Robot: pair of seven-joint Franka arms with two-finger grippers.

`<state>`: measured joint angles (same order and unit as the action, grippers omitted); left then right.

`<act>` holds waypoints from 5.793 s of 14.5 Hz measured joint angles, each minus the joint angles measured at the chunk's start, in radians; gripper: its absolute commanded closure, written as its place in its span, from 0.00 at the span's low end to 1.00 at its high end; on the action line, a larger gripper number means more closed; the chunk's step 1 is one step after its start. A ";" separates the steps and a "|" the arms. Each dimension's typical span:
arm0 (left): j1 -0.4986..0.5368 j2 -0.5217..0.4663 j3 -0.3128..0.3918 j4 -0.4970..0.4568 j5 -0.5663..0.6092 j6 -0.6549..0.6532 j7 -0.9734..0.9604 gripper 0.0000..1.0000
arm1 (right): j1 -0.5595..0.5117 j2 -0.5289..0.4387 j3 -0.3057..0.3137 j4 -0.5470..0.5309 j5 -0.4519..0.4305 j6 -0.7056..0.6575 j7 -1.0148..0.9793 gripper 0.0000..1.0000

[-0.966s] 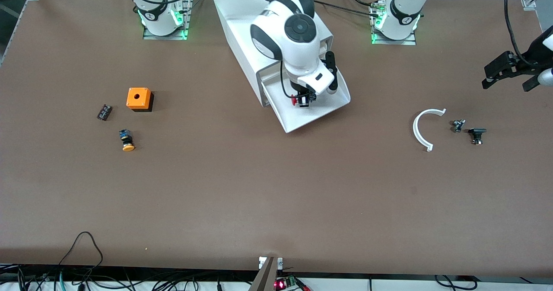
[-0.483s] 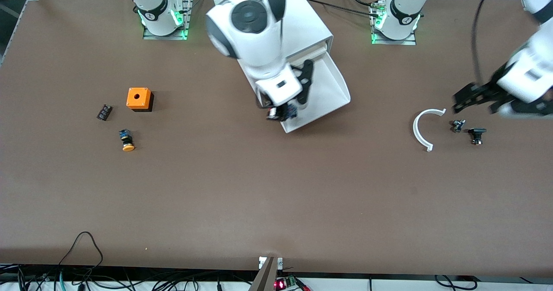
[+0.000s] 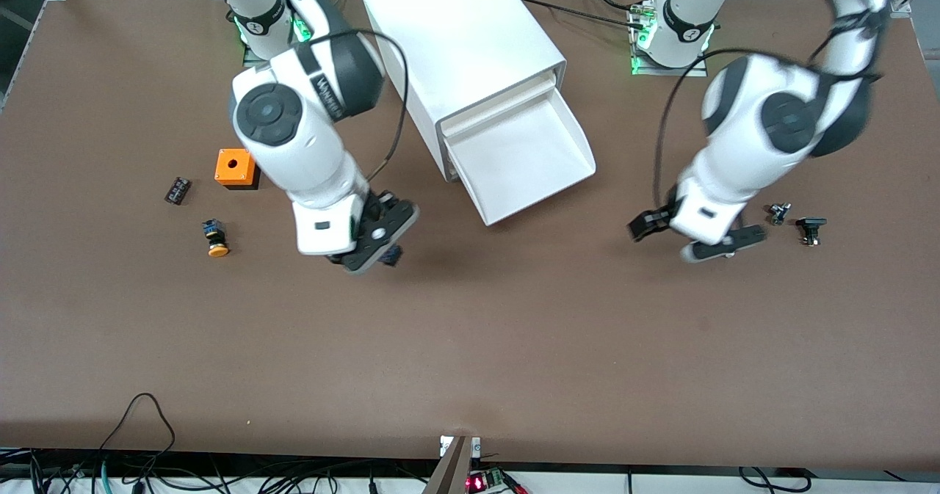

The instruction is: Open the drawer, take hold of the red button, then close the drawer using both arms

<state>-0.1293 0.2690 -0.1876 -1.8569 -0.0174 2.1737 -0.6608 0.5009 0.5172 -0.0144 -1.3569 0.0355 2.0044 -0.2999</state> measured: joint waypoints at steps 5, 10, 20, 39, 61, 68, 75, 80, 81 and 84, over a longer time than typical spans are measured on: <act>-0.100 0.128 -0.001 -0.059 0.000 0.229 -0.145 0.00 | -0.069 -0.040 -0.043 -0.185 -0.020 0.001 0.237 0.74; -0.136 0.116 -0.053 -0.164 0.000 0.300 -0.156 0.00 | -0.183 -0.050 -0.047 -0.356 -0.025 0.077 0.256 0.73; -0.142 0.026 -0.296 -0.303 0.000 0.276 -0.159 0.00 | -0.234 -0.083 -0.047 -0.697 -0.025 0.443 0.256 0.68; 0.119 -0.180 -0.169 -0.160 0.001 0.132 0.073 0.00 | -0.248 -0.253 0.021 -0.166 0.025 -0.345 0.533 0.00; 0.151 -0.293 0.120 0.214 0.001 -0.547 0.592 0.00 | -0.457 -0.464 -0.071 -0.260 -0.110 -0.395 0.363 0.00; 0.152 -0.293 0.120 0.214 0.001 -0.547 0.592 0.00 | -0.457 -0.564 -0.071 -0.375 -0.110 -0.348 0.361 0.00; 0.152 -0.293 0.119 0.217 0.001 -0.547 0.592 0.00 | -0.457 -0.564 -0.070 -0.375 -0.110 -0.362 0.319 0.00; 0.152 -0.293 0.119 0.230 0.001 -0.547 0.592 0.00 | -0.457 -0.564 -0.074 -0.375 -0.110 -0.374 0.301 0.00; 0.152 -0.293 0.119 0.231 0.001 -0.547 0.592 0.00 | -0.457 -0.564 -0.074 -0.375 -0.110 -0.375 0.301 0.00; 0.152 -0.293 0.119 0.231 0.001 -0.547 0.592 0.00 | -0.457 -0.564 -0.074 -0.375 -0.110 -0.375 0.300 0.00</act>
<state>0.0224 -0.0238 -0.0689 -1.6258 -0.0168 1.6271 -0.0686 0.0442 -0.0464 -0.0887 -1.7316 -0.0744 1.6293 0.0000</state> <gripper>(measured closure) 0.000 0.000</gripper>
